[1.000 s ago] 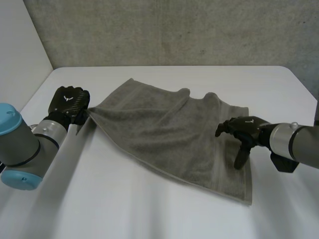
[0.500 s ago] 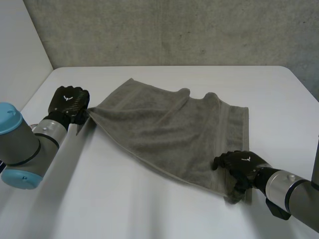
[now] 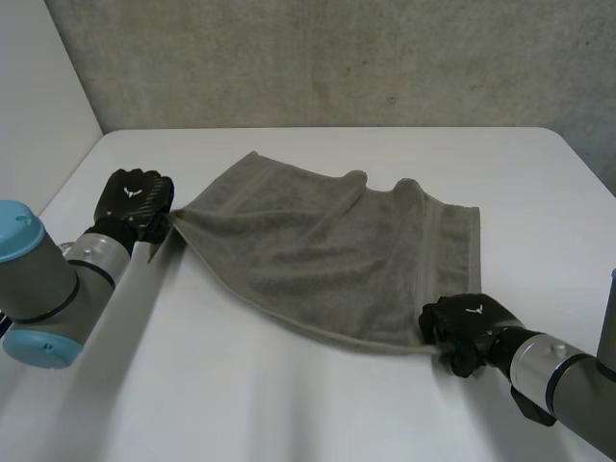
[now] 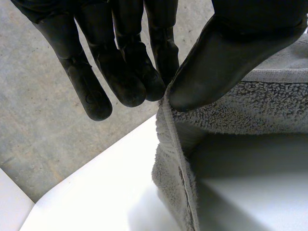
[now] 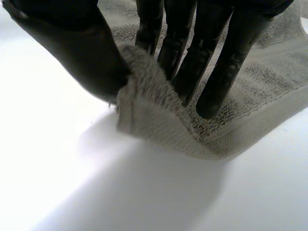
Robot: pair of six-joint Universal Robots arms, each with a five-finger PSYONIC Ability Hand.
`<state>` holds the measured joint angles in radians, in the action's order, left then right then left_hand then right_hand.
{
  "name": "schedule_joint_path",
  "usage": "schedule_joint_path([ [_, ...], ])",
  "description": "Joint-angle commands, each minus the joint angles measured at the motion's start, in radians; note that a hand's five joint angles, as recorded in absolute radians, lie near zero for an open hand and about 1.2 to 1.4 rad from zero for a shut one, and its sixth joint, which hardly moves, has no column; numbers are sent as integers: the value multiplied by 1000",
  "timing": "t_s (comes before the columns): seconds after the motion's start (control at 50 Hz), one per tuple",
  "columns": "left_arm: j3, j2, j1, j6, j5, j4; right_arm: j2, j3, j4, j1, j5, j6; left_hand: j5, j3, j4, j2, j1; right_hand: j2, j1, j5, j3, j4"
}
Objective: Fold the towel.
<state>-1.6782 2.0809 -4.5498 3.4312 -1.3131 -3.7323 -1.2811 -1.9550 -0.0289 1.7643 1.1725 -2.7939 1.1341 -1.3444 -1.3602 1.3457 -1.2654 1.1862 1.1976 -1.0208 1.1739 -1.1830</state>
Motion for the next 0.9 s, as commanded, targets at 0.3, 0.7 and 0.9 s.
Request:
schedule_joint_path([
  [0.3,38,-353,3,-32,78,90,-314,623,252,-25,7,-131,88,-52,-36,51,-131,210,199,-201,222,-213],
  [0.7,414,-218,-12,-233,161,356,52,1174,465,37,208,62,88,-52,-36,51,-131,210,199,-201,222,-213],
  [0.9,731,183,0,-140,147,400,302,1282,371,145,288,146,88,-52,-36,51,-131,210,199,-201,222,-213],
])
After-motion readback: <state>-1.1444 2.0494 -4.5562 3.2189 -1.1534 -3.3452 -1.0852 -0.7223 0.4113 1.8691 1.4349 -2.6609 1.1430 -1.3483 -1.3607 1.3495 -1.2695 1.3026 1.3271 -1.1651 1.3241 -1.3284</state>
